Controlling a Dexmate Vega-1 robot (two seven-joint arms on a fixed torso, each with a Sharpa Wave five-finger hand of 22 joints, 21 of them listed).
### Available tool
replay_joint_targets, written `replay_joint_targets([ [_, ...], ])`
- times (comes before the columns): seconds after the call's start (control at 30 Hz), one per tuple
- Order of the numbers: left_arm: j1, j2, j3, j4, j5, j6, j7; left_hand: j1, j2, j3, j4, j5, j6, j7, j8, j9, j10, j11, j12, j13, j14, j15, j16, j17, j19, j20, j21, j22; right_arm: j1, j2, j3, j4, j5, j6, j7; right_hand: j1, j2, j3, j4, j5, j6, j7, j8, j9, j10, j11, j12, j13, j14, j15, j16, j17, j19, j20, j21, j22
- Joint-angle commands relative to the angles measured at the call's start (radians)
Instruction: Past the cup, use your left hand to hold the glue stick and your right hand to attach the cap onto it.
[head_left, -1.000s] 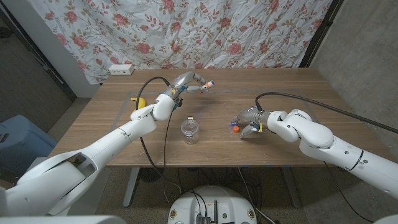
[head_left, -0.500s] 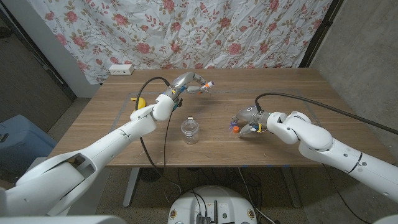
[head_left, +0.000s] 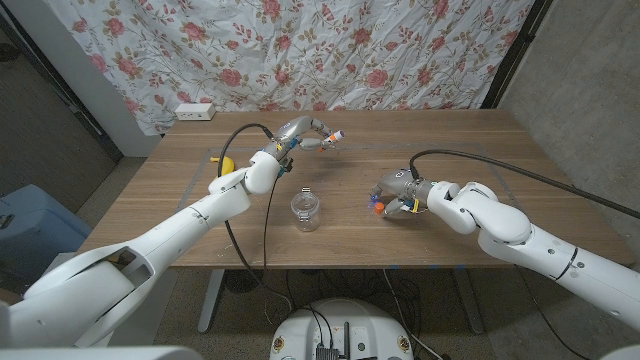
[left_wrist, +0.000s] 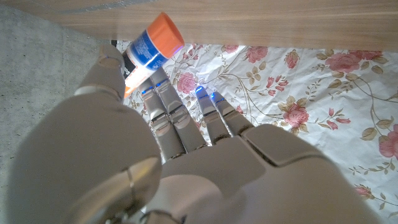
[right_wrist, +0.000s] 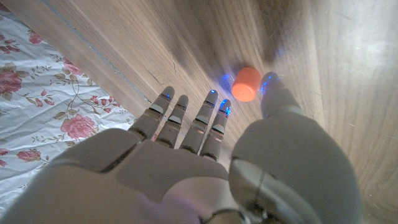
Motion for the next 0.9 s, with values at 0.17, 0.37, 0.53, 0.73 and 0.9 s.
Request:
replay_joint_targets([
  [0.17,0.001,0.0,-0.001,-0.002,0.001,0.0,-0.002,0.022,0.038,0.0,0.005,0.007,0.023,-0.001,0.007,0.006,0.002,-0.006,0.004,0.003,0.001,-0.136,0.0,0.001,0.002,-0.053,0.007,0.002,-0.017,-0.002,0.0,0.017,-0.005,0.005,-0.071,0.024,-0.007,-0.015,0.003,0.013,0.069,0.0,0.027,0.005,0.066,-0.002,0.007,-0.001,0.038,-0.128,0.006,0.002,0.024,-0.007,0.001,0.004],
  [0.37,0.004,0.0,-0.002,-0.006,0.001,0.002,0.0,0.021,0.038,-0.001,0.005,0.007,0.022,0.0,0.007,0.006,0.001,-0.006,0.004,0.003,0.002,-0.136,0.0,0.001,0.001,-0.054,0.007,0.002,-0.021,-0.004,0.002,0.021,-0.002,0.005,-0.085,0.027,-0.007,-0.022,0.006,0.016,0.093,0.0,0.034,0.005,0.091,-0.003,0.006,-0.001,0.05,-0.141,0.005,0.002,0.035,-0.012,0.003,0.004],
  [0.53,0.007,0.001,-0.001,-0.011,0.006,0.005,0.002,0.019,0.039,-0.001,0.006,0.007,0.023,-0.003,0.007,0.006,0.001,-0.006,0.004,0.003,0.002,-0.135,0.0,0.001,0.0,-0.054,0.006,0.002,-0.014,0.0,-0.001,0.031,-0.004,0.009,-0.09,0.026,-0.005,-0.029,0.009,0.02,0.116,0.0,0.041,0.005,0.117,-0.003,0.006,-0.001,0.058,-0.146,0.004,0.002,0.039,-0.013,0.001,0.004],
  [0.73,0.011,0.004,-0.003,-0.02,0.01,0.009,0.006,0.017,0.039,-0.002,0.006,0.007,0.023,-0.001,0.008,0.006,0.001,-0.005,0.004,0.003,0.002,-0.135,0.0,0.001,0.0,-0.054,0.006,0.002,-0.007,0.004,-0.006,0.041,-0.004,0.014,-0.101,0.036,0.004,-0.029,0.008,0.024,0.134,0.0,0.047,0.005,0.133,-0.003,0.004,-0.001,0.072,-0.15,0.007,0.003,0.039,-0.011,0.0,0.004],
  [0.9,0.018,0.009,-0.006,-0.034,0.014,0.019,0.006,0.016,0.04,-0.002,0.006,0.007,0.023,-0.001,0.007,0.006,0.001,-0.006,0.004,0.003,0.001,-0.135,0.0,0.001,0.0,-0.054,0.006,0.002,-0.017,-0.006,-0.001,0.034,0.002,0.016,-0.115,0.05,0.013,-0.032,0.007,0.029,0.166,0.0,0.057,0.006,0.161,-0.004,0.003,-0.001,0.087,-0.153,0.009,0.005,0.048,-0.015,0.001,0.004],
])
